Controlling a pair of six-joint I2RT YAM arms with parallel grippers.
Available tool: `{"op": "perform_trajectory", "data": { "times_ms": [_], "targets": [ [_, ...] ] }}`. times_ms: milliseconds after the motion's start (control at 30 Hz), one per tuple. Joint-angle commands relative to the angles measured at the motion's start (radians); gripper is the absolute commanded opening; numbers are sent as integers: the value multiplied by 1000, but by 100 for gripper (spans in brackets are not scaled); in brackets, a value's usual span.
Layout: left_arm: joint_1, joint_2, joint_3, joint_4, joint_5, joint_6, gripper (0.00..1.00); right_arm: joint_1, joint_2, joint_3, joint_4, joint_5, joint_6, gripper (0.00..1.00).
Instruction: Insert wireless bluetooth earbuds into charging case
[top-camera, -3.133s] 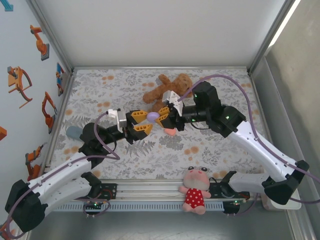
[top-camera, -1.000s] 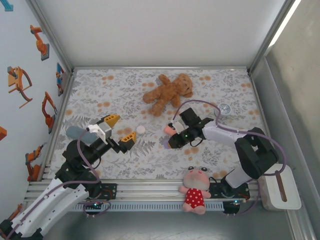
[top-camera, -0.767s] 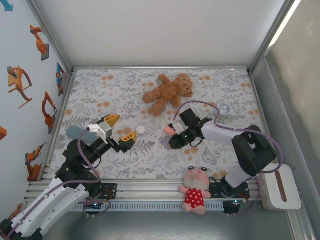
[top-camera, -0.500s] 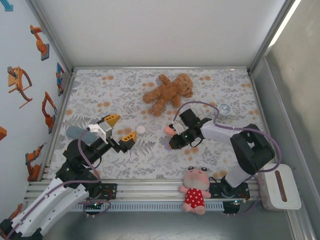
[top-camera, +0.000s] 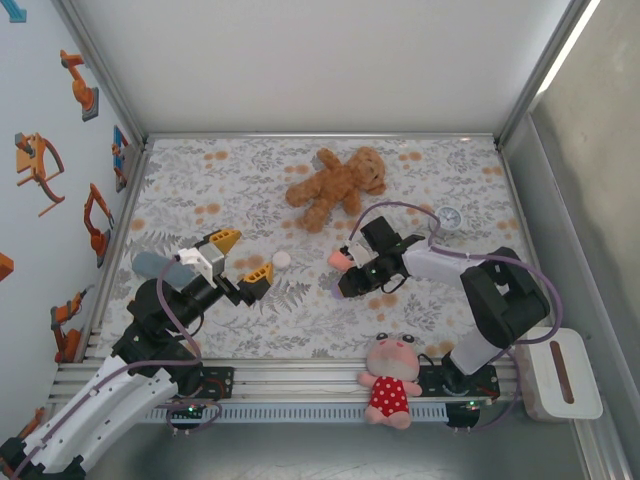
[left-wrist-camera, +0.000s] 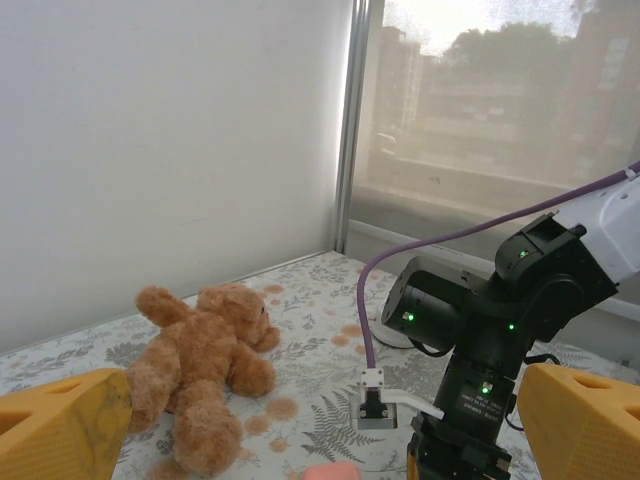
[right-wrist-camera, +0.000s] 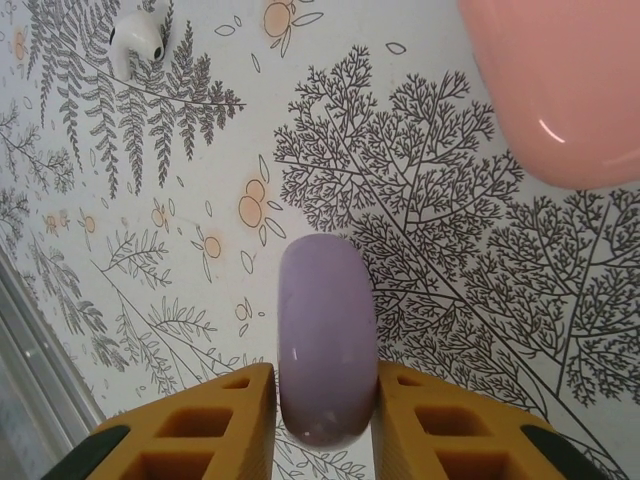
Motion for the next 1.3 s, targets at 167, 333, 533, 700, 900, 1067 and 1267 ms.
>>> {"op": "perform_trajectory", "data": {
  "times_ms": [167, 333, 533, 700, 900, 1067, 1267],
  "targets": [
    [1, 8, -3, 17, -83, 2, 97, -14, -36, 15, -60, 58, -14, 35],
    [2, 22, 11, -8, -161, 7, 97, -19, -102, 60, -136, 105, -36, 37],
    [5, 41, 26, -68, -269, -5, 96, -17, -202, 111, -167, 153, -80, 44],
    [14, 51, 24, -113, -403, -39, 96, -14, -248, 143, -137, 168, -102, 56],
    [81, 89, 79, -261, -442, -103, 96, 24, -216, 211, -127, 202, -177, 69],
    [169, 67, 73, -293, -417, -177, 96, 70, -156, 275, -99, 205, -337, 76],
    [221, 23, 58, -342, -408, -256, 96, 107, -79, 341, -44, 166, -565, 99]
  ]
}}
